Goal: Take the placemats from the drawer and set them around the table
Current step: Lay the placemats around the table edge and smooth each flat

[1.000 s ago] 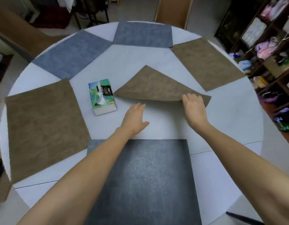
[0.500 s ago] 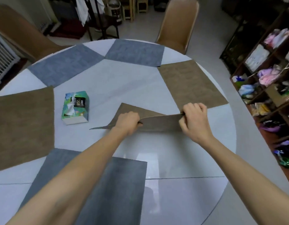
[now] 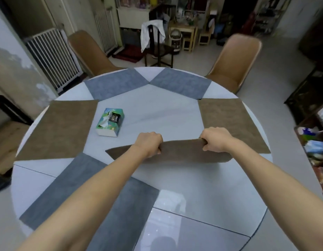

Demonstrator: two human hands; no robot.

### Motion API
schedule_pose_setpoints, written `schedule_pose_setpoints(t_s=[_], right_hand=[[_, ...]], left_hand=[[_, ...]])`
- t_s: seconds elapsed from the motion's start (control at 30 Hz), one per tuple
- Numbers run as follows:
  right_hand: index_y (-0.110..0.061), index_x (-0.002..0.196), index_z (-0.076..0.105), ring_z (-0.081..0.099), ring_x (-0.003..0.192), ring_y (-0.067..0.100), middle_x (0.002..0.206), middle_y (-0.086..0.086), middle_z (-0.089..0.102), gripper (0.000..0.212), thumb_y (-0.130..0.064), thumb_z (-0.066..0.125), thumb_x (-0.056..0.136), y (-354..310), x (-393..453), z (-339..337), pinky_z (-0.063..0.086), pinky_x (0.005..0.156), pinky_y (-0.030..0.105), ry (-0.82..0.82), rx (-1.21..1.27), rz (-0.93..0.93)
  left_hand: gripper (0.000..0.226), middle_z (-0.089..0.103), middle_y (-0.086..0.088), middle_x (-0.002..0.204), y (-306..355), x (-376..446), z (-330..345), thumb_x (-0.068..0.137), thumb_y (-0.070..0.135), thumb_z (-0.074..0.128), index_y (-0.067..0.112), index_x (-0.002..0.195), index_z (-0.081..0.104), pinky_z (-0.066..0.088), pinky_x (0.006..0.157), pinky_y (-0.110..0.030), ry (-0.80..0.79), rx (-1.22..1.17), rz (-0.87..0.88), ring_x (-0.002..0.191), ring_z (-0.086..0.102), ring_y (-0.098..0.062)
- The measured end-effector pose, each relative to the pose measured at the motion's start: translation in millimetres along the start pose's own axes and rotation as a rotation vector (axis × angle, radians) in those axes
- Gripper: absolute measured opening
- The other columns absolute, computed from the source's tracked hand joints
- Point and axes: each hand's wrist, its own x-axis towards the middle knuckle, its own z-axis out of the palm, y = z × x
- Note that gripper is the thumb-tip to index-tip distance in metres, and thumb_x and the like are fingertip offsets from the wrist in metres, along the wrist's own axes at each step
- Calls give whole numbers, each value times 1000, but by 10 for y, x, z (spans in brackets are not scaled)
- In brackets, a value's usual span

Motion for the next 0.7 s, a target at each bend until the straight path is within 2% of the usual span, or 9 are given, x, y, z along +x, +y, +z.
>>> schedule_pose_setpoints(t_s=[0.07,0.13,0.27,0.37,0.47,0.53,0.6,0.67,0.7], right_hand=[[-19,91,68,62,94,26,97,1,66,13,-17,59,82,-17,-16,-19,43,70,30,28,-44,16],[-19,93,67,62,92,27,98,3,67,21,-12,53,81,-13,-44,12,43,67,30,67,-74,20],[-17,92,67,63,89,28,97,5,68,20,-8,50,85,143,-29,35,41,65,30,161,-95,17],[-14,91,68,63,92,31,98,8,68,20,-7,49,88,340,55,-38,39,65,30,337,-95,-4],[-16,95,69,63,90,32,95,9,69,28,2,51,84,566,121,-133,42,66,31,555,-30,-40],[-17,99,69,63,84,32,90,9,69,35,6,51,80,750,134,-136,48,65,34,675,24,-102],[-13,104,68,63,82,33,91,11,70,37,9,49,80,940,94,-63,51,66,37,762,78,-198],[-7,110,66,64,89,35,101,14,70,39,10,49,79,1095,19,131,53,72,41,745,113,-289],[-6,112,65,64,94,35,106,15,68,42,11,49,77,1146,-21,276,53,75,42,675,96,-338]], left_hand=[[18,64,-10,110,74,-76,-1,88,14,60,12,105,64,40,70,-31,-21,27,-34,99,62,-30],[26,60,-11,116,133,-171,-5,88,3,52,10,112,60,39,71,-31,-53,44,-89,103,61,-31],[34,58,-12,121,206,-316,-86,88,-4,49,7,119,57,41,76,-33,-39,39,-273,109,60,-32],[36,60,-13,121,389,-327,-248,86,-7,50,6,118,59,46,83,-35,71,43,-411,111,60,-32],[43,64,-12,116,643,-296,-474,79,-11,58,10,116,62,47,81,-34,200,46,-562,109,62,-32],[36,67,-11,109,835,-285,-573,80,-6,59,13,110,65,41,76,-31,311,79,-636,103,64,-31],[24,69,-10,101,1069,-321,-544,85,2,53,15,101,66,36,80,-31,415,101,-659,98,63,-30],[21,67,-8,98,1303,-399,-322,87,4,49,16,97,63,35,94,-36,454,83,-653,98,59,-28],[20,66,-7,100,1421,-453,-138,88,4,49,15,98,62,34,99,-38,442,63,-651,102,57,-27]])
